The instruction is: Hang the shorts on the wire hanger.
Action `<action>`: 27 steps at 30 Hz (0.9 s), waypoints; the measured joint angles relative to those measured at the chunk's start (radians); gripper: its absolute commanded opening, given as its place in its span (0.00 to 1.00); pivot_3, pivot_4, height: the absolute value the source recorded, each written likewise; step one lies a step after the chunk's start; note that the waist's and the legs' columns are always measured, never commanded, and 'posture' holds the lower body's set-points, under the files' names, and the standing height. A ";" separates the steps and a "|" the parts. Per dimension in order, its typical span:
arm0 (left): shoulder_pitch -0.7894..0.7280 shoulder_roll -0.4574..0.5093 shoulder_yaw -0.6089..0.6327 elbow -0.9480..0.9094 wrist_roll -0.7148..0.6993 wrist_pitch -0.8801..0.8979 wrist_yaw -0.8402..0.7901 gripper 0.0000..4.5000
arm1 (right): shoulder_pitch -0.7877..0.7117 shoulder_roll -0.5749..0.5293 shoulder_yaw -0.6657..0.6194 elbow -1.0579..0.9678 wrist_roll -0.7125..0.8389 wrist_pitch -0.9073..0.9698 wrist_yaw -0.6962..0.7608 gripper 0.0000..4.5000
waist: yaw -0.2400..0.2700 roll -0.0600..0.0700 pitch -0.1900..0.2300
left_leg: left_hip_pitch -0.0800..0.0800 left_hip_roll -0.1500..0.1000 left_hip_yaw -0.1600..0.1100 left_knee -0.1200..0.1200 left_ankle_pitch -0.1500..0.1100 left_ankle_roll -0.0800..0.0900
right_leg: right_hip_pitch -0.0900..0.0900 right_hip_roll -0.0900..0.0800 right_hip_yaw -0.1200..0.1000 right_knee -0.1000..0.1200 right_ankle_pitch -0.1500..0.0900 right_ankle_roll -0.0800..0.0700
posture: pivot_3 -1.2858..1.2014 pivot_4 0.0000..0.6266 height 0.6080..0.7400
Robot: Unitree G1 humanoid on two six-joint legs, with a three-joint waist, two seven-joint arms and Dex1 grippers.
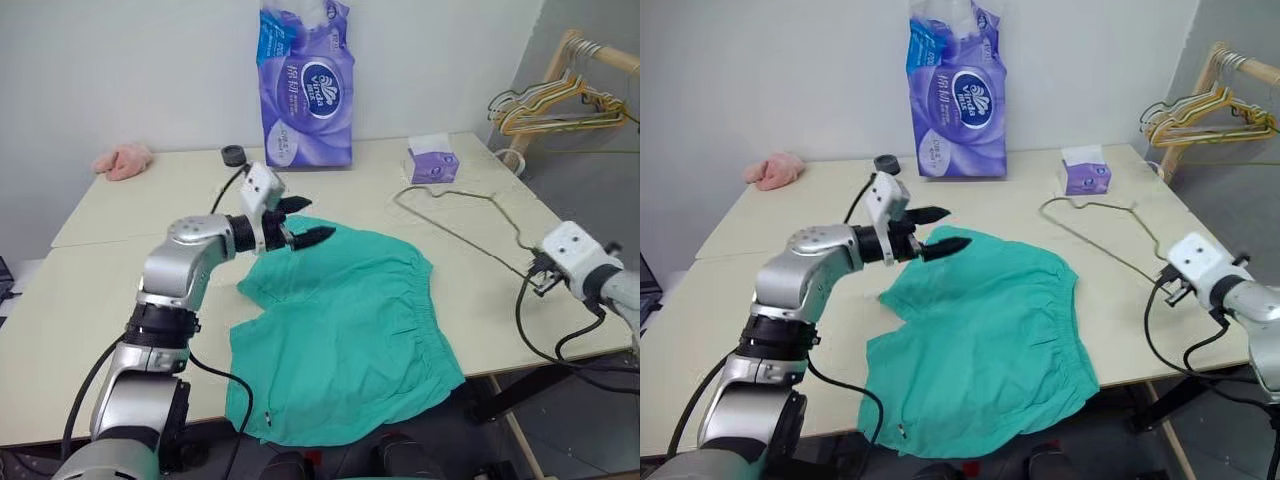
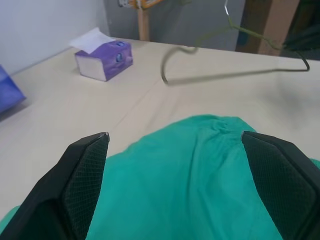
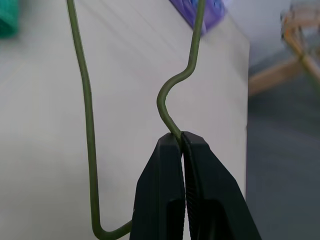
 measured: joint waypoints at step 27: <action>0.101 0.140 -0.169 -0.048 0.024 0.110 -0.350 0.66 | -0.175 0.073 0.150 -0.037 -0.271 -0.558 0.007 0.00 | -0.001 -0.002 0.001 | -0.003 0.000 -0.001 0.001 0.000 0.000 | -0.004 -0.001 0.000 0.005 0.002 -0.006 | 0.45 0.05 1.00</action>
